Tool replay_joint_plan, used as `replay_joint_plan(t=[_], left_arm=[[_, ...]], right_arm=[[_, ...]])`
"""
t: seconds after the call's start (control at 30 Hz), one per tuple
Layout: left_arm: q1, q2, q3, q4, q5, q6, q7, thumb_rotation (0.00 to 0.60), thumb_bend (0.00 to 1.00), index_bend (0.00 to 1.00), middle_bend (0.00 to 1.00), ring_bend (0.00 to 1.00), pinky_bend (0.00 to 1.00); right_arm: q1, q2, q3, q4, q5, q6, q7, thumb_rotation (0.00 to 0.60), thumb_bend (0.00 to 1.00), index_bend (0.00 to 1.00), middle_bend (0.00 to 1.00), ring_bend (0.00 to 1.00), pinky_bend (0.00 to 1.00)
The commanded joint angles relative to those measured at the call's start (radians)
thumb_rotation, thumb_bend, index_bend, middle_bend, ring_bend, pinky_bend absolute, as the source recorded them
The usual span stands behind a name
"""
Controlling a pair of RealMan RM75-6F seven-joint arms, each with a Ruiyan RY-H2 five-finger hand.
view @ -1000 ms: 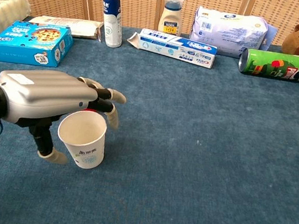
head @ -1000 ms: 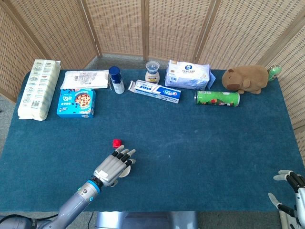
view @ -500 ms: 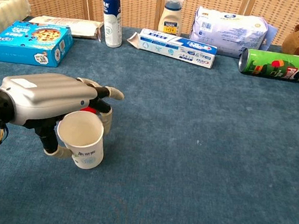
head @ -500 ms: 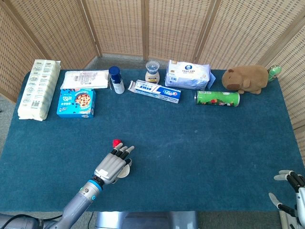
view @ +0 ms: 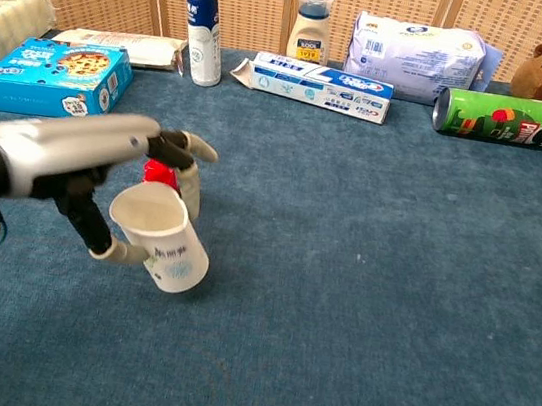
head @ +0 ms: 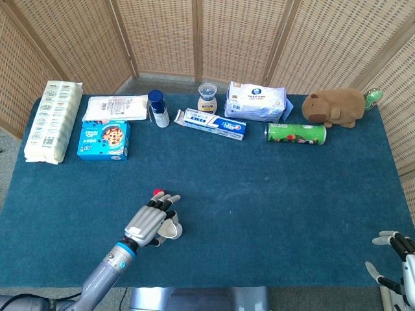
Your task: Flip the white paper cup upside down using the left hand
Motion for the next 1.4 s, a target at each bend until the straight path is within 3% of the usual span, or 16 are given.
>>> replay_joint_plan(t=[0.03, 0.2, 0.4, 0.7, 0.93, 1.3, 1.4], left_arm=[[0.067, 0.099, -0.058, -0.020, 0.051, -0.062, -0.364, 0.590, 0.28, 0.44, 0.09, 0.00, 0.00], [0.113, 0.175, -0.094, 0.014, 0.105, -0.146, -0.703, 0.587, 0.28, 0.44, 0.09, 0.00, 0.00], [0.158, 0.249, -0.093, 0.069, 0.210, -0.228, -1.046, 0.587, 0.27, 0.44, 0.09, 0.00, 0.00], [0.194, 0.321, -0.089, 0.147, 0.329, -0.273, -1.408, 0.592, 0.26, 0.44, 0.09, 0.00, 0.00], [0.209, 0.357, -0.056, 0.196, 0.395, -0.264, -1.516, 0.591, 0.26, 0.44, 0.09, 0.00, 0.00], [0.213, 0.374, -0.022, 0.251, 0.406, -0.247, -1.514, 0.584, 0.26, 0.44, 0.09, 0.00, 0.00], [0.210, 0.371, -0.017, 0.260, 0.403, -0.247, -1.501, 0.579, 0.25, 0.38, 0.09, 0.00, 0.00]], right_arm=[[0.003, -0.002, 0.002, 0.001, -0.001, -0.003, 0.003, 0.600, 0.25, 0.41, 0.33, 0.31, 0.37], [0.014, -0.010, 0.006, 0.004, -0.004, -0.018, 0.003, 0.600, 0.25, 0.41, 0.33, 0.31, 0.37], [0.026, -0.018, 0.008, 0.003, -0.008, -0.036, -0.005, 0.600, 0.25, 0.41, 0.33, 0.31, 0.37], [0.027, -0.021, 0.010, 0.004, -0.009, -0.033, -0.004, 0.600, 0.25, 0.41, 0.33, 0.31, 0.37], [0.033, -0.028, 0.011, 0.010, -0.009, -0.044, 0.000, 0.600, 0.25, 0.41, 0.33, 0.31, 0.37], [0.042, -0.039, 0.014, 0.012, -0.004, -0.056, -0.002, 0.600, 0.25, 0.41, 0.33, 0.31, 0.37], [0.044, -0.041, 0.015, 0.015, -0.001, -0.060, -0.002, 0.600, 0.25, 0.41, 0.33, 0.31, 0.37]])
